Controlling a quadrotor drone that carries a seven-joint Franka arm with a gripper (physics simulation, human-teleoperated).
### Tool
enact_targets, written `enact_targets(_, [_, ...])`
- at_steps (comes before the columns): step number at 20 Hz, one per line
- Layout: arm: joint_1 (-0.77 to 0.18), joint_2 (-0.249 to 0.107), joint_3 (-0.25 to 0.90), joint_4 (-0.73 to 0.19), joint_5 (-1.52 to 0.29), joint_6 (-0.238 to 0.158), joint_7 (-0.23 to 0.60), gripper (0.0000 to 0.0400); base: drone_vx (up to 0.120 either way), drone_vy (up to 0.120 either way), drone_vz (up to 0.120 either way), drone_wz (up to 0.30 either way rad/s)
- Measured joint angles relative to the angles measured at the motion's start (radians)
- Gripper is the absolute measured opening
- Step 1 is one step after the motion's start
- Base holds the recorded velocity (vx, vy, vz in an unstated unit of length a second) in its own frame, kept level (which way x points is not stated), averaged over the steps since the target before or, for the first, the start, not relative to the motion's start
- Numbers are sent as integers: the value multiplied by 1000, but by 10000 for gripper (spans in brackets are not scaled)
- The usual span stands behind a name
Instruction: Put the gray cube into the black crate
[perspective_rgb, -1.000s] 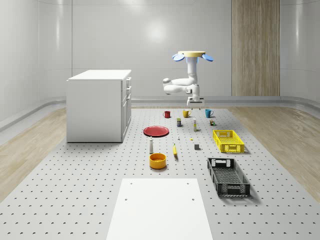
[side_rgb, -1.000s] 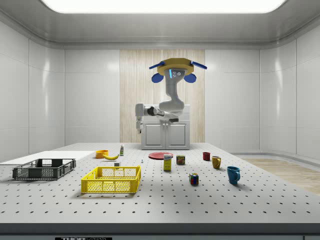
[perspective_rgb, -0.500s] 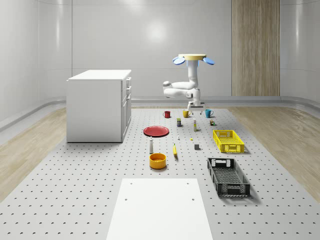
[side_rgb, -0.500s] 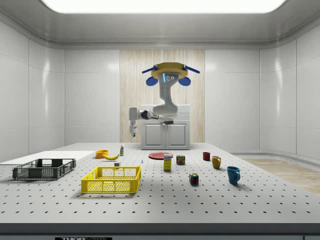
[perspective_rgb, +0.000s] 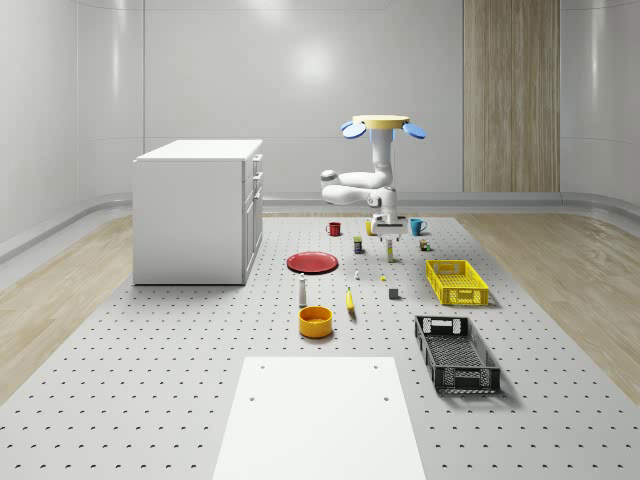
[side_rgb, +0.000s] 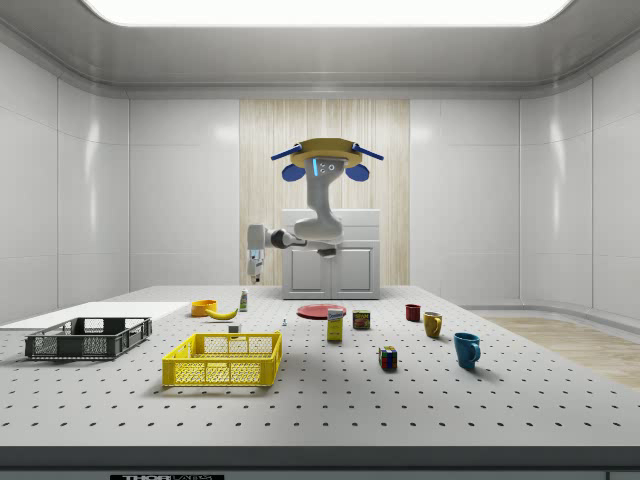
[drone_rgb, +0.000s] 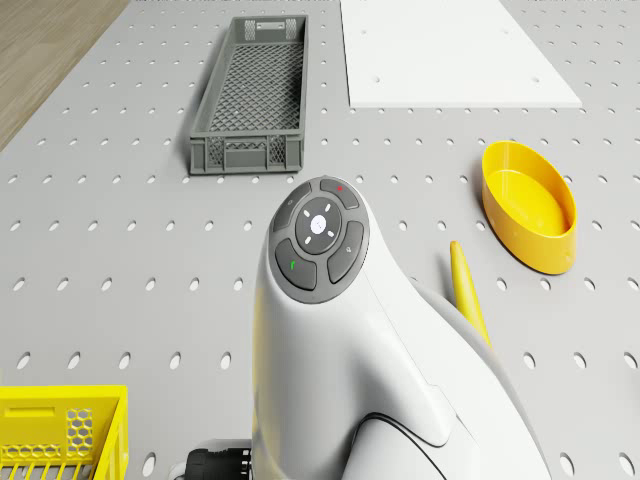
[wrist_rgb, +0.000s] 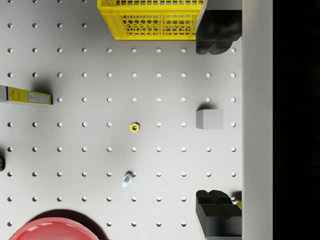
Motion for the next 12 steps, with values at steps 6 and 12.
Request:
enact_targets(6, [-3,-12,2,1,5,11,2,400,47,0,-113,0])
enact_targets(12, [-5,-23,4,1,10,22,4,400,120,0,-107,0])
